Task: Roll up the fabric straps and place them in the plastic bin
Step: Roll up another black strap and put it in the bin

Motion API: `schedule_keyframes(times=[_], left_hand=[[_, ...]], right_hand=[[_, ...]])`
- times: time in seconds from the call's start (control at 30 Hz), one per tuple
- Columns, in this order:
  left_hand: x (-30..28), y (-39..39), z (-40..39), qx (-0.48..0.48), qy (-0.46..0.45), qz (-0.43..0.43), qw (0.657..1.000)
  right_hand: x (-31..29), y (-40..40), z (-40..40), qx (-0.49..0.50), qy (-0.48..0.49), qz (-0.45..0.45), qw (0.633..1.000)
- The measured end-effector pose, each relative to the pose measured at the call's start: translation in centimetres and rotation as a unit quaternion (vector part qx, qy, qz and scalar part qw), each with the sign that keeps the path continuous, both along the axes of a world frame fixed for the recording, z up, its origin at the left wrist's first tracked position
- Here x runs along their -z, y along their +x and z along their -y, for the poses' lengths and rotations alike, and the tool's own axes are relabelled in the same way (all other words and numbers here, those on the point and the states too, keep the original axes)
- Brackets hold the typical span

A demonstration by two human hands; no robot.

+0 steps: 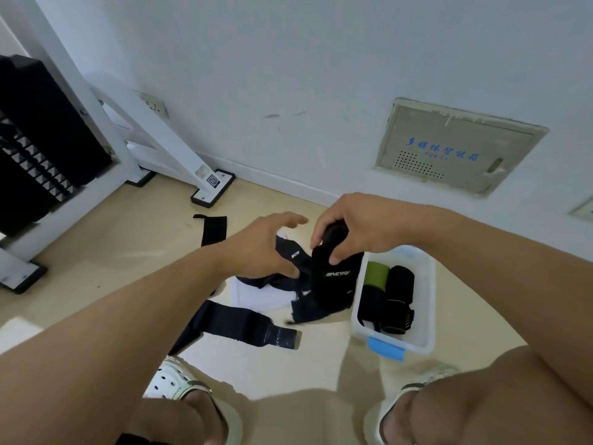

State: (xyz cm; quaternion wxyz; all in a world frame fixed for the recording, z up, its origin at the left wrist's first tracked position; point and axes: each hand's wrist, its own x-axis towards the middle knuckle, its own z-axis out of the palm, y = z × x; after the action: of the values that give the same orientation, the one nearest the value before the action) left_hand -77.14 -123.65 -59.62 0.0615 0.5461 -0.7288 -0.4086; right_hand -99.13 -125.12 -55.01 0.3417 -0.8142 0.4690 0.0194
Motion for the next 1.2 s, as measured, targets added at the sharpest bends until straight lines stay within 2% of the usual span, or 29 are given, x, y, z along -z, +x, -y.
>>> schedule_keyframes(times=[0.1, 0.13, 0.23, 0.33, 0.4, 0.47, 0.53, 0.67, 0.83, 0.93, 1.1, 1.2], left_hand=[[0.2, -1.0, -0.7, 0.018, 0.089, -0.082, 0.992], [0.1, -1.4, -0.9, 0.01, 0.091, -0.101, 0.991], [0.2, -1.8, -0.5, -0.073, 0.035, -0.123, 0.989], [0.6, -0.5, 0.7, -0.182, 0.01, -0.081, 0.98], [1.3, 1.3, 1.8, -0.223, -0.02, -0.011, 0.975], [2.1, 2.9, 2.4, -0.23, -0.037, 0.057, 0.971], [3.1, 3.8, 2.8, -0.217, -0.029, 0.104, 0.97], [4.8, 4.6, 3.2, -0.231, 0.011, 0.107, 0.967], [5.7, 4.9, 3.4, -0.241, 0.017, 0.106, 0.965], [6.2, 4.9, 3.6, -0.256, 0.048, 0.083, 0.962], [6.6, 4.7, 3.5, -0.278, 0.068, 0.037, 0.958], [6.1, 4.8, 3.2, -0.299, 0.078, -0.016, 0.951]], right_hand=[[-0.3, 0.8, 0.0, 0.014, -0.062, 0.04, 0.997], [-0.3, 0.9, 0.1, 0.034, -0.073, 0.072, 0.994], [0.7, 0.9, 1.0, 0.132, -0.119, 0.2, 0.964], [3.3, 0.8, 3.9, 0.266, -0.14, 0.253, 0.92], [5.7, 0.5, 6.4, 0.297, -0.069, 0.172, 0.937], [8.4, 0.5, 8.2, 0.232, -0.002, -0.004, 0.973], [11.7, 1.3, 9.2, 0.176, 0.01, -0.102, 0.979], [20.0, 3.7, 9.5, 0.235, 0.037, -0.047, 0.97], [30.4, 5.1, 7.9, 0.308, 0.081, -0.012, 0.948], [35.0, 4.6, 7.7, 0.342, 0.071, -0.004, 0.937], [37.1, 3.9, 8.5, 0.335, 0.074, -0.086, 0.935], [38.1, 3.8, 8.8, 0.328, 0.071, -0.106, 0.936]])
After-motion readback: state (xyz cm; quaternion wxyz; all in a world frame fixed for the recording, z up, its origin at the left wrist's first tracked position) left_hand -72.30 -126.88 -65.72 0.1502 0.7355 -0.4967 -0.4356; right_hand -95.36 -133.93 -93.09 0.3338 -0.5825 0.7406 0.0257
